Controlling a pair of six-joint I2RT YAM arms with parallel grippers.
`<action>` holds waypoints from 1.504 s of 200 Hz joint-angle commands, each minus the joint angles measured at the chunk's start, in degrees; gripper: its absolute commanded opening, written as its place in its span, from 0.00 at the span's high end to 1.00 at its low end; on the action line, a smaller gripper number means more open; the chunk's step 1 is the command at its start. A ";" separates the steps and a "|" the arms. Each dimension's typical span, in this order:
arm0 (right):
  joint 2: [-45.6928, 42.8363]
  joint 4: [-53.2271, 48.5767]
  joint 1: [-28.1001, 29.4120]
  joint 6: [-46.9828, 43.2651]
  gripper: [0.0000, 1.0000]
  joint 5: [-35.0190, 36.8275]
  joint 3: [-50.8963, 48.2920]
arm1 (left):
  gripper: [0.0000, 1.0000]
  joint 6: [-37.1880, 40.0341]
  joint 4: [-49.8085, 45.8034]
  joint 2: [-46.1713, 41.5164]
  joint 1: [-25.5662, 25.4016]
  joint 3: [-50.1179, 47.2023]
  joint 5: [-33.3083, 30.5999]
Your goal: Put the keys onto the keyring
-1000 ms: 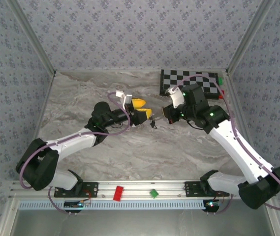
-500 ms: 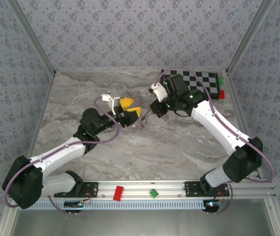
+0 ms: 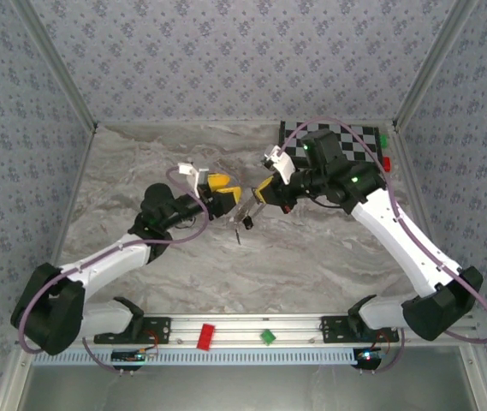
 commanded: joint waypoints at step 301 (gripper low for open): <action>-13.61 8.55 -3.29 -1.30 1.00 9.30 -11.80 | 0.98 -1.14 6.61 6.26 -10.61 3.68 0.28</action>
